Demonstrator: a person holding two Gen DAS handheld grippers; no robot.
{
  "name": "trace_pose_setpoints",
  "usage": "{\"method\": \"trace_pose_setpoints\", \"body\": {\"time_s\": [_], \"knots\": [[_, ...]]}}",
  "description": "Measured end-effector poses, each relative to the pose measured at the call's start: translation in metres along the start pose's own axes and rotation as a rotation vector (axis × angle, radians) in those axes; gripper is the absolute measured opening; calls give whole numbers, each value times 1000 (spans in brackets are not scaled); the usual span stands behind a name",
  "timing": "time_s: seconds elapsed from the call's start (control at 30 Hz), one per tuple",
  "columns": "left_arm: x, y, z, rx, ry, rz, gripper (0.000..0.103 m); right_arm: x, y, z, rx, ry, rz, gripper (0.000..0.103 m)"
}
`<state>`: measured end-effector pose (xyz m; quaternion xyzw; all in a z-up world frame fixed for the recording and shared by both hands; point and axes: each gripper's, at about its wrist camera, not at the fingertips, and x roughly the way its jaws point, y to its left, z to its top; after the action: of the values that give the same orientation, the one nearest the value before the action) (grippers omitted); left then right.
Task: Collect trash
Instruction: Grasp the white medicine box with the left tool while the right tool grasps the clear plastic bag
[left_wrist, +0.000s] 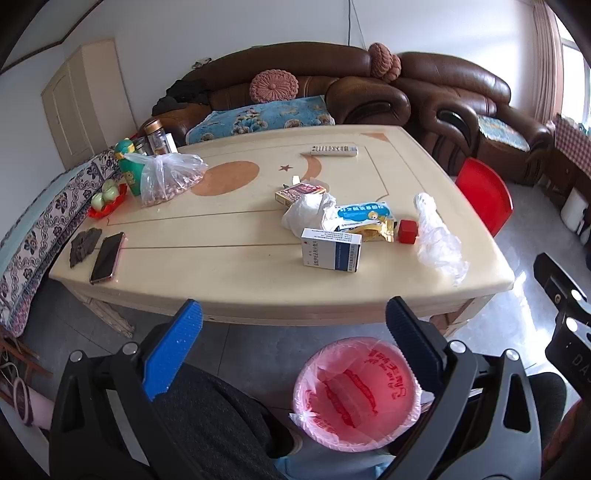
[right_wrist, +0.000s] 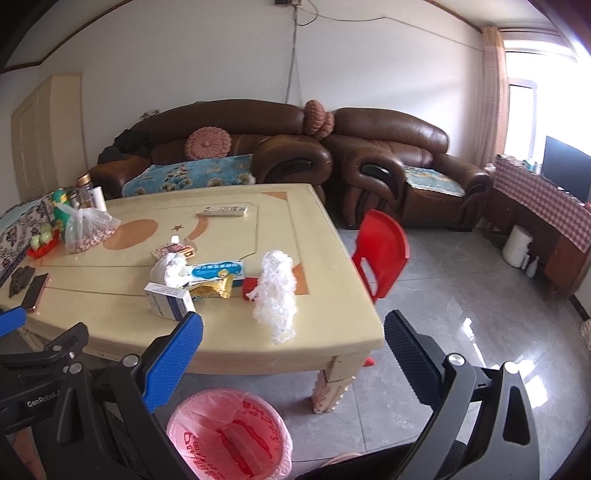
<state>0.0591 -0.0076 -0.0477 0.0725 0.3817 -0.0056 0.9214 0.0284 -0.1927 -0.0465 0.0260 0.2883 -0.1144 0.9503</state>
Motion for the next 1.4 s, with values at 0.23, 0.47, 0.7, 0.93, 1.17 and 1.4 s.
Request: {"method": "trace_pose_setpoints", "body": {"time_s": [0.23, 0.47, 0.7, 0.93, 1.17, 1.4], "knots": [[40, -1, -1, 40, 48, -91, 97, 43, 2, -1, -44, 25, 23, 96], [95, 18, -6, -32, 96, -165, 97, 101, -9, 0, 8, 88, 134, 96], [127, 15, 10, 89, 43, -268, 97, 146, -8, 17, -59, 113, 192, 96], [155, 8, 46, 375, -25, -326, 97, 187, -8, 20, -71, 185, 213, 96], [179, -20, 49, 685, -38, -400, 97, 223, -11, 20, 3, 219, 250, 95], [192, -33, 48, 831, -32, -531, 97, 254, -14, 21, 24, 264, 281, 95]]}}
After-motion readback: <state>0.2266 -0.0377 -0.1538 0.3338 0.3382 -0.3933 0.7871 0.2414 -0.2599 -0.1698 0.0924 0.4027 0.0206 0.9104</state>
